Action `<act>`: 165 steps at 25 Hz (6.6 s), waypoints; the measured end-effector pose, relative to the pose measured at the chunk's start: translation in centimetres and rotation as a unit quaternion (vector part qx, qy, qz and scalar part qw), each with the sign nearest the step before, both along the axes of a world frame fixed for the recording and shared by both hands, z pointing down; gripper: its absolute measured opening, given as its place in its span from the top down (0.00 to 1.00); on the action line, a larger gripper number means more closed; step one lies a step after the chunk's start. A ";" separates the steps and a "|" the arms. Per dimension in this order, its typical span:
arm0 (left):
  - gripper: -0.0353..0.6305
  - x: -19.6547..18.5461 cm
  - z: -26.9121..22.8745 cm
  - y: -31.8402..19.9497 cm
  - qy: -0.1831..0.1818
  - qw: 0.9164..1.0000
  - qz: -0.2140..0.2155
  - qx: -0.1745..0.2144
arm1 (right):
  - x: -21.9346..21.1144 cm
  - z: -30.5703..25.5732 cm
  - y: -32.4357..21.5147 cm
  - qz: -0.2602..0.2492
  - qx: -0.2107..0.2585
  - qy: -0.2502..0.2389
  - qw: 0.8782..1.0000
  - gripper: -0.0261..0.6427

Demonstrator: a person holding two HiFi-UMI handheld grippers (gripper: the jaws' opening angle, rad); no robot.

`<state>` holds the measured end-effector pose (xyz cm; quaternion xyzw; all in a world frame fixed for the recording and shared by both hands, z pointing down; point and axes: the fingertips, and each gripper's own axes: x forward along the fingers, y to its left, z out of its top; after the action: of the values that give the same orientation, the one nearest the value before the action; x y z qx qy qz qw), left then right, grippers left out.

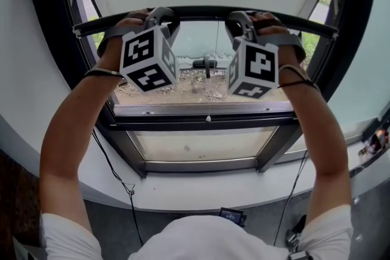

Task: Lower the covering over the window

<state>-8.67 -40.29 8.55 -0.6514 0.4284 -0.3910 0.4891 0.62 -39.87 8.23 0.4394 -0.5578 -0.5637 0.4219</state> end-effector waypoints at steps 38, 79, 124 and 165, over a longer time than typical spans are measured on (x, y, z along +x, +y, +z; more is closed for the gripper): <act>0.89 -0.4 19.6 0.1 0.001 0.994 -0.007 -0.108 | -0.3 19.5 0.0 -0.004 -0.128 0.000 0.992 0.91; 0.89 -0.3 27.9 0.1 -0.020 0.986 -0.034 -0.160 | -0.3 28.3 0.5 -0.013 -0.202 -0.049 0.978 0.85; 0.89 -0.4 28.2 0.0 -0.027 0.984 -0.048 -0.168 | 3.5 35.5 -6.2 0.040 -0.354 -0.388 0.850 0.61; 0.89 -0.4 28.0 -0.1 -0.022 0.986 -0.047 -0.160 | -4.2 25.5 10.2 -0.259 -0.608 -0.565 0.493 0.83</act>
<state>-9.04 -40.34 36.56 -0.6916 0.3802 -0.4911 0.3687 -3.58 -29.71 33.72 0.1341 -0.9704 0.2006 0.0139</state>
